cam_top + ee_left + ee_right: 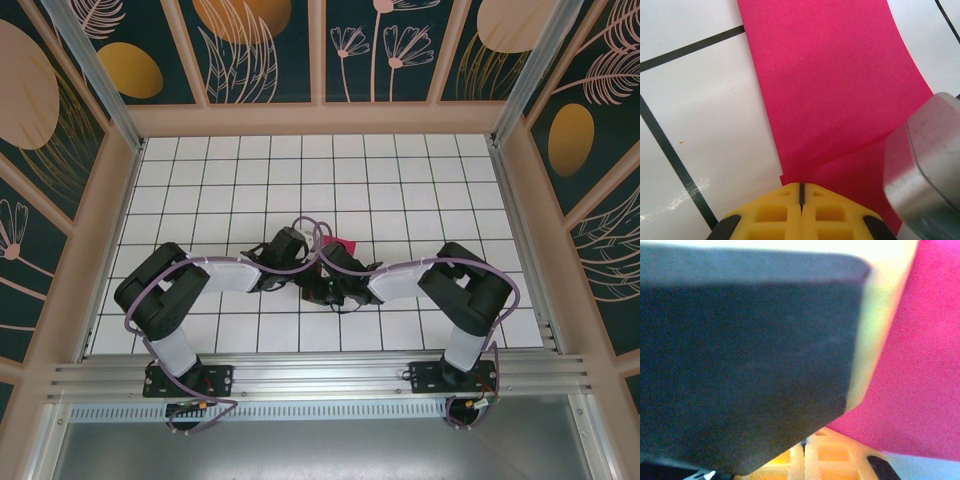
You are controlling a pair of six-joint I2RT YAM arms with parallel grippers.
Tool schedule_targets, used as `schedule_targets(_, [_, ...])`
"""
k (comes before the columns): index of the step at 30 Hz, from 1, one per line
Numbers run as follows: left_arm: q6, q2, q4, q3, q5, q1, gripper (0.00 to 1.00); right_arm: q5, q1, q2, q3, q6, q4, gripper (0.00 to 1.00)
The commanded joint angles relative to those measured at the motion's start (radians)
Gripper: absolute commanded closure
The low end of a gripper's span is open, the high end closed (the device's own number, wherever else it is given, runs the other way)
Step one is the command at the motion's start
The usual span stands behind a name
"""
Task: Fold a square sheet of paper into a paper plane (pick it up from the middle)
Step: Third fold the triangle at the center of the table.
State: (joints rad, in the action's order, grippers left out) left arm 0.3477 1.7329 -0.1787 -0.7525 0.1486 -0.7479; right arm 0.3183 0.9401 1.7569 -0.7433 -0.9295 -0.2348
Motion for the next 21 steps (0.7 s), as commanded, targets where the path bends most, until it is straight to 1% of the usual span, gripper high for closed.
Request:
schedule_targets(1, [0.0, 0.027, 0.067, 0.008, -0.009, -0.014, 1.0, -0.067, 0.007, 0.015, -0.008, 0.011, 0.105, 0.95])
schedule_targets(4, [0.002, 0.027, 0.067, 0.01, -0.008, -0.015, 1.0, -0.063, -0.008, -0.056, 0.009, 0.018, 0.056, 0.94])
schedule_targets(8, [0.001, 0.025, 0.069, 0.01, -0.011, -0.014, 1.0, -0.024, -0.046, -0.156, 0.073, 0.0, -0.075, 0.92])
schedule_targets(11, [0.0, 0.025, 0.067, 0.009, -0.009, -0.014, 1.0, 0.011, -0.086, -0.19, 0.134, -0.027, -0.178, 0.92])
schedule_targets(14, [-0.001, 0.029, 0.067, 0.007, -0.004, -0.014, 1.0, 0.025, -0.109, -0.168, 0.145, -0.03, -0.205, 0.92])
schedule_targets(18, [-0.004, 0.031, 0.07, 0.004, -0.001, -0.013, 1.0, 0.051, -0.117, -0.094, 0.137, -0.032, -0.248, 0.92])
schedule_targets(21, [-0.004, 0.03, 0.07, 0.008, -0.004, -0.015, 1.0, 0.034, -0.119, -0.034, 0.124, -0.034, -0.192, 0.93])
